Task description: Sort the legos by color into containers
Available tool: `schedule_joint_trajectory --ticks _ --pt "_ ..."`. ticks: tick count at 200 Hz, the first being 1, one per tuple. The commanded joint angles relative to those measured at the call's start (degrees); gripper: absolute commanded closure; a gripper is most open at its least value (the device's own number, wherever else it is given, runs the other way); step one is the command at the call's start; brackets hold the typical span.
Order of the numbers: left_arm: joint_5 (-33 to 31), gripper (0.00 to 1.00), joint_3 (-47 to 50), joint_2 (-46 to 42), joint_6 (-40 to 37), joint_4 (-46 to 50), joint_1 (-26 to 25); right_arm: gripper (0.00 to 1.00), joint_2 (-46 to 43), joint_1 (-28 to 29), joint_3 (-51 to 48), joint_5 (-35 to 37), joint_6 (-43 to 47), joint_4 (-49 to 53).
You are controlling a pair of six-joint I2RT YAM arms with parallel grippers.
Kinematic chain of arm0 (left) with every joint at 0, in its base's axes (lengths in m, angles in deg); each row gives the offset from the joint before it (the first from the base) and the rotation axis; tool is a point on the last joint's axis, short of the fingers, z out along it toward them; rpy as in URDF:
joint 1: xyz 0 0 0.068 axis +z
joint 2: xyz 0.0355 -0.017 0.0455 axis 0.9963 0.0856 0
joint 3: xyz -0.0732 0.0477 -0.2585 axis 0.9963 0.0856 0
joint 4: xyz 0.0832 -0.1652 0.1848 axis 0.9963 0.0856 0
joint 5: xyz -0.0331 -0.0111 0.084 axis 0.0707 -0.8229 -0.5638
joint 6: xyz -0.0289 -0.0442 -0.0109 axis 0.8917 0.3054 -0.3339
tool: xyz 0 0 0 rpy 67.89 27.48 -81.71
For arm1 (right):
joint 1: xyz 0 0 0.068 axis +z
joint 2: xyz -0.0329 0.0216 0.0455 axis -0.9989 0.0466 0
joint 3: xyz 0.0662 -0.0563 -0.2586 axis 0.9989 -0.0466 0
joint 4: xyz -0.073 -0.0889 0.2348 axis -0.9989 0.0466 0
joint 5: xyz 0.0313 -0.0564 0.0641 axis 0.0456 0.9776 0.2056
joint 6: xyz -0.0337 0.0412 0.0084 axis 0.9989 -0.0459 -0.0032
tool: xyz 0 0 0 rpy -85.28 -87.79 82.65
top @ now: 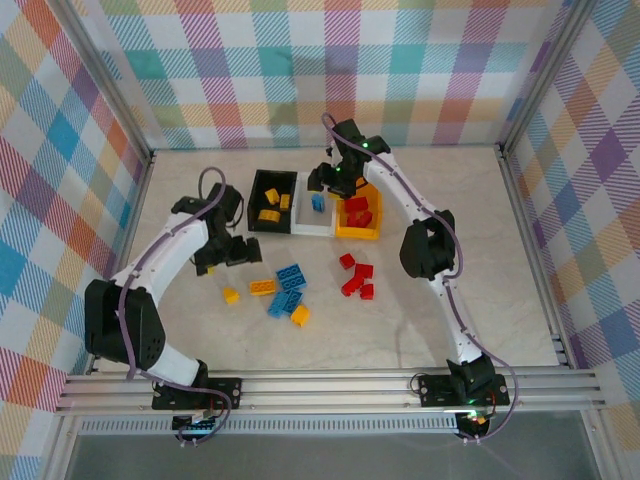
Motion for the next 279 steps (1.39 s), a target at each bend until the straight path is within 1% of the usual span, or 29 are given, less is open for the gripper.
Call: schedule_joint_trajectory --ticks 1,21,36,54,71,118,145,162,179,201,220,236,259,279 --pt "-2.3 0.00 4.6 -3.9 2.0 0.5 0.9 0.39 -4.7 1.1 -1.1 -0.8 0.2 0.6" --pt "-2.8 0.00 8.3 -4.4 3.2 -0.6 1.3 0.38 -9.7 2.3 -7.1 -0.9 0.7 -0.1" --pt "-2.2 0.04 11.0 -4.0 4.3 -2.3 2.0 0.38 -14.4 3.7 -13.6 -0.4 1.1 -1.5" --pt "-0.9 0.11 14.0 -3.0 5.1 -5.4 3.4 0.38 -20.1 5.4 -21.5 0.3 1.3 -3.1" --pt "0.5 0.12 15.9 -1.5 5.7 -8.3 4.6 0.38 -24.5 6.9 -28.0 0.5 1.4 -3.7" --pt "1.8 0.14 15.3 4.2 4.6 -14.1 6.4 0.38 -33.8 11.1 -42.6 2.1 1.2 -3.4" --pt "2.6 0.23 13.7 8.3 3.8 -15.8 6.5 0.38 -37.3 12.2 -48.7 3.0 -0.2 -4.3" --pt "3.3 0.31 13.0 9.7 3.4 -16.1 6.5 0.38 -38.6 12.2 -51.0 3.2 -1.0 -4.8" --pt "4.0 0.46 12.7 10.4 3.2 -16.4 6.5 0.38 -38.9 12.2 -52.2 4.2 -1.3 -4.3" --pt "5.4 0.59 11.9 10.9 2.8 -16.0 6.5 0.37 -36.8 13.2 -52.1 5.0 -1.2 -0.9" --pt "5.8 0.62 10.3 10.9 2.5 -14.9 6.6 0.36 -34.7 15.8 -52.6 6.1 -1.4 1.3" --pt "5.7 0.63 7.6 10.5 2.0 -13.5 6.7 0.32 -33.0 17.5 -52.9 9.0 -2.2 3.2" --pt "5.7 0.64 1.9 10.8 1.3 -11.0 7.5 0.23 -32.3 16.9 -54.2 14.0 -5.2 5.2" --pt "5.7 0.64 -4.1 12.3 0.8 -8.8 8.2 0.21 -32.3 15.2 -55.0 16.1 -6.4 6.5"
